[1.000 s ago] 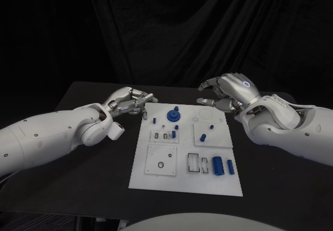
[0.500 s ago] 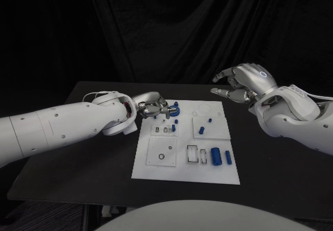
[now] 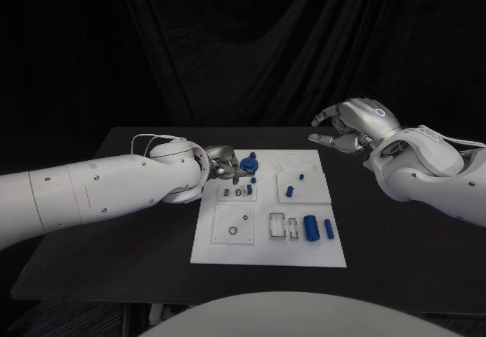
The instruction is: Assemble the parts on the task board
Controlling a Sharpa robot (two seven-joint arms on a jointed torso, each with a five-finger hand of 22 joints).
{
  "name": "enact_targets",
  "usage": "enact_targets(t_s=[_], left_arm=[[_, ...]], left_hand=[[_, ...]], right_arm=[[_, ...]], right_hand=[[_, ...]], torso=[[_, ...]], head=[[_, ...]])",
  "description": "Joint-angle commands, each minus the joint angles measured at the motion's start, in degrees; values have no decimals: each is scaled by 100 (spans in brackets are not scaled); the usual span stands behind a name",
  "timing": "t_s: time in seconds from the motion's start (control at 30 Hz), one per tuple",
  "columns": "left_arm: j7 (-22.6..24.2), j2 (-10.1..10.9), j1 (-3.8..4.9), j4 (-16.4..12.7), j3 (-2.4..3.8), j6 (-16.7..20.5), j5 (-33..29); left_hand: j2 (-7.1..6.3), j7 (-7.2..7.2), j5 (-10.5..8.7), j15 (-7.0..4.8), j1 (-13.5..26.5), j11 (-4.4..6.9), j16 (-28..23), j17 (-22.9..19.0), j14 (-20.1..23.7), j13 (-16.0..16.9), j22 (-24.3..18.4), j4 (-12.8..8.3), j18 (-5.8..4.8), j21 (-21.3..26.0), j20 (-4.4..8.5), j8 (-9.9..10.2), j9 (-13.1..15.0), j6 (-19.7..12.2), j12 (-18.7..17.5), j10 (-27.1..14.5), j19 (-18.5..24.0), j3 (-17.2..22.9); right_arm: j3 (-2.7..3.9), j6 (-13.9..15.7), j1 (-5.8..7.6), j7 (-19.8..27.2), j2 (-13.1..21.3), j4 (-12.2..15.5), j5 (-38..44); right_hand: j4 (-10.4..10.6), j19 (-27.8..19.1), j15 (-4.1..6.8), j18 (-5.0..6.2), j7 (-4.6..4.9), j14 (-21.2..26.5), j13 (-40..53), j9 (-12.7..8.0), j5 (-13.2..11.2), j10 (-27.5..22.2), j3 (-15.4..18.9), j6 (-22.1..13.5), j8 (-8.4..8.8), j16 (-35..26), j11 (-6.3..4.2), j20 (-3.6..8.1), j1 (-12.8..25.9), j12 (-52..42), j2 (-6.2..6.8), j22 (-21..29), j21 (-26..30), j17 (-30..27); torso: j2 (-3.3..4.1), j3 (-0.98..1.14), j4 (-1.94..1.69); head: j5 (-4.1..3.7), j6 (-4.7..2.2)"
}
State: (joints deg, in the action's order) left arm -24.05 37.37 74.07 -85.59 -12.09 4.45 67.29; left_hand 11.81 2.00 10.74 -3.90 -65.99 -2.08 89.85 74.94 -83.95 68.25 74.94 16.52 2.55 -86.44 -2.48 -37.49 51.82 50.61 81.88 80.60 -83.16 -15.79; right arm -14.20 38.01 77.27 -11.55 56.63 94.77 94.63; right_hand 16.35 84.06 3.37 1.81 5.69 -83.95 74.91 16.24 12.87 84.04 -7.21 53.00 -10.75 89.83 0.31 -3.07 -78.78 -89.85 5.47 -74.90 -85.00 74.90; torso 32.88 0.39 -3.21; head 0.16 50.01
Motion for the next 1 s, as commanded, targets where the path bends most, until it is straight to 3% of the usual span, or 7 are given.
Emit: enact_targets(t_s=[0.03, 0.07, 0.17, 0.37, 0.43, 0.7, 1.0], left_arm=[[-659, -64, 17, -26, 10, -4, 486], [-693, -88, 16, -23, 11, -3, 513], [-747, -139, 16, -11, 12, -43, 550], [-848, -305, 13, 105, 13, -299, 591], [-864, -372, 11, 172, 12, -359, 597], [-897, -617, 4, 458, 11, -537, 604], [-919, -771, -17, 697, 9, -664, 605]], left_hand=[[-16, -27, 4, -40, 25, 389, 15, 1506, -605, 2175, 629, 0, -36, -23, 18, -26, 92, 39, 812, 940, -58, -33], [-21, -39, 14, -50, 19, 399, 15, 1506, -605, 2175, 632, -2, -36, -22, 28, -29, 134, 61, 812, 940, -64, -38], [-24, -47, 25, -58, 11, 409, 15, 1506, -605, 2175, 630, -6, -36, -19, 36, -30, 166, 76, 812, 940, -65, -40], [-27, -69, 75, -84, -74, 432, 15, 1506, -605, 2175, 610, -29, -31, -4, 63, 21, 248, 92, 812, 940, -59, -16], [-31, -71, 133, -91, -138, 439, 15, 1506, -605, 2175, 582, -37, -25, 15, 77, 133, 257, 103, 812, 940, -42, 5], [-35, -38, 126, -79, -146, 415, 15, 1506, -605, 2175, 535, -13, -15, 59, 73, 552, 175, 203, 812, 940, -11, -2], [-72, -40, 166, -74, -129, 412, 15, 1506, -605, 2175, 512, -13, -8, 80, 66, 703, 145, 335, 812, 940, 5, -26]], right_arm=[[4, -125, -16, -172, -5, -19, 11], [4, -123, -18, -174, -7, -27, 11], [4, -116, -22, -174, -14, -45, 11], [4, -107, -49, -160, -52, -94, 11], [4, -91, -63, -146, -69, -111, 11], [4, -71, -130, -101, -101, -171, 21], [4, -55, -148, -90, -89, -153, 24]], right_hand=[[5, 353, -45, -52, 16, -605, 1509, -10, 24, 596, -10, 43, 36, 17, 43, -26, 19, -15, -48, -1342, 0, 1510], [5, 353, -45, -52, 16, -605, 1509, -10, 24, 596, -10, 43, 36, 17, 43, -26, 19, -15, -48, -1342, 0, 1510], [9, 351, -46, -51, 16, -605, 1509, -12, 28, 596, -6, 46, 39, 17, 45, -27, 28, -15, -49, -1340, 5, 1510], [12, 353, -48, -53, 16, -605, 1509, -14, 33, 596, -4, 51, 41, 17, 48, -28, 37, -15, -51, -1342, 0, 1510], [12, 349, -50, -51, 15, -605, 1509, -16, 42, 596, -5, 59, 43, 17, 52, -29, 40, -15, -58, -1339, 8, 1510], [0, 345, -54, -48, 17, -605, 1509, -25, 75, 596, -13, 63, 56, 17, 53, -33, 28, -15, -71, -1336, 17, 1510], [-2, 332, -54, -41, 19, -605, 1509, -31, 92, 596, -16, 62, 66, 17, 52, -34, 25, -15, -77, -1326, 44, 1510]], torso=[[-24, 20, 8], [-30, 33, 2], [-49, 36, -6], [-71, 74, 41], [-80, 72, 28], [-100, 95, 51], [-116, 128, 69]], head=[[-22, -1], [-38, -1], [-67, -1], [-42, -1], [-56, -1], [-30, -1], [-31, -1]])
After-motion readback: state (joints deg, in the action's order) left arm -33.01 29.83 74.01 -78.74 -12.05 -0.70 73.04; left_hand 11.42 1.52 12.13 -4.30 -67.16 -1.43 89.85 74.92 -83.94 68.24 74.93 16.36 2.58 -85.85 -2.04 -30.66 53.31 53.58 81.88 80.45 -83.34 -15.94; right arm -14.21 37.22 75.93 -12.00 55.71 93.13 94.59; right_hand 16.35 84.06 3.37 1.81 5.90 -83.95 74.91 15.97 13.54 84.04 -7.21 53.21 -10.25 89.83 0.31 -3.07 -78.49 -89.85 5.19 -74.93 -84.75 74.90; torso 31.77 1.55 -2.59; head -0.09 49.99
